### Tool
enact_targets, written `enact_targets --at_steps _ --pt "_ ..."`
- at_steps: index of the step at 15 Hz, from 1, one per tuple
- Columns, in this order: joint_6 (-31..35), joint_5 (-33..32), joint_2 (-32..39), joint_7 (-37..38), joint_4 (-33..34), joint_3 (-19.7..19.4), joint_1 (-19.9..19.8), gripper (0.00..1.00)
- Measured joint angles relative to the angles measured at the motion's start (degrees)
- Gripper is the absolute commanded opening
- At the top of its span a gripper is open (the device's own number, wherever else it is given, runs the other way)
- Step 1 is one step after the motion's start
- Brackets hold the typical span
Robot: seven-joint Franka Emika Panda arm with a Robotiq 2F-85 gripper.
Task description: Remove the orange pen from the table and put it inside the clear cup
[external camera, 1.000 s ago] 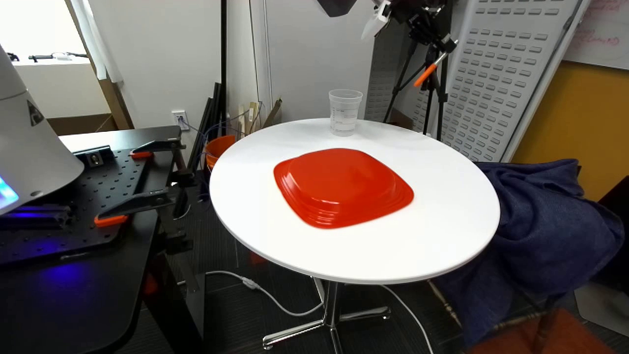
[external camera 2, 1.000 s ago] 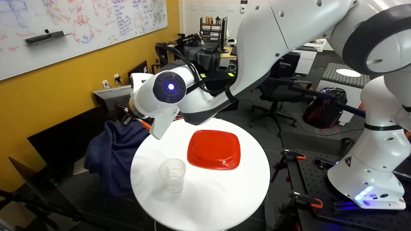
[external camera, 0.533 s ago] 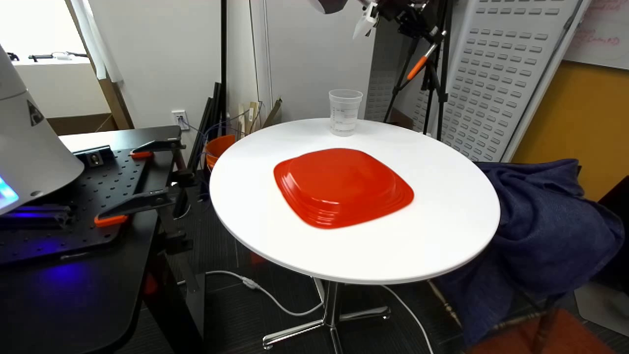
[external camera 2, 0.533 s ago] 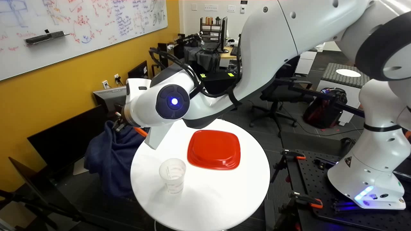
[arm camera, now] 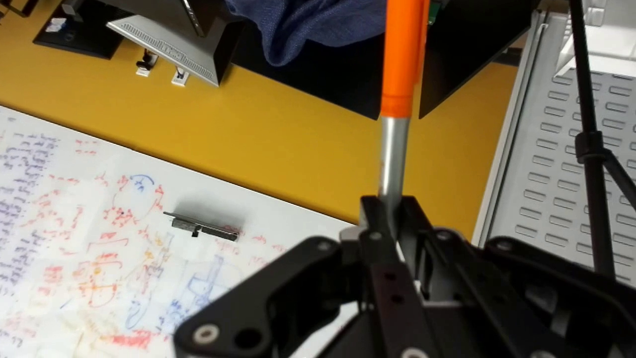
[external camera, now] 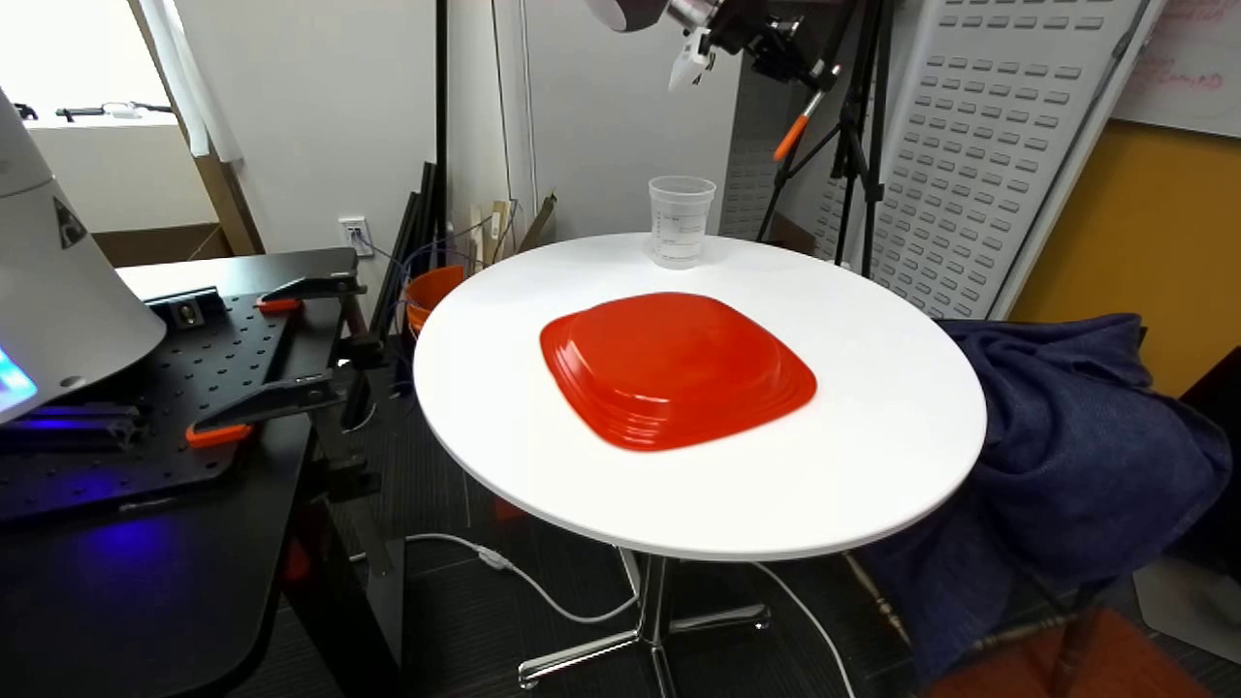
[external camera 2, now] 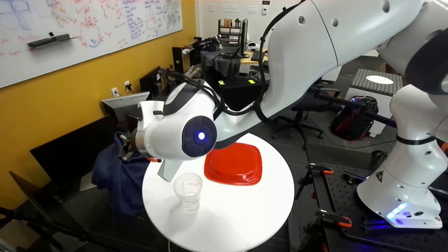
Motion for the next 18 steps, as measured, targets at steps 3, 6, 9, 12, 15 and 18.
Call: enact_targets --at_steps 3,6,9,12,15,18 --pt "-0.07 -4.31 -0.24 5.08 -1.07 -0.87 2.54 0.03" --pt "-0.42 -5.97 -0.98 7.47 -2.42 -1.36 4.29 0.03" --pt "-1.37 -6.02 -2.35 8.76 -4.34 -1.78 5.47 0.03" --pt "-1.4 -5.43 -3.97 8.96 -7.1 -1.66 6.13 0.03" --pt "-1.4 -4.91 -5.14 8.96 -9.89 -1.44 6.76 0.03" --pt "-1.4 -4.94 -5.27 8.96 -11.09 -1.45 6.98 0.03"
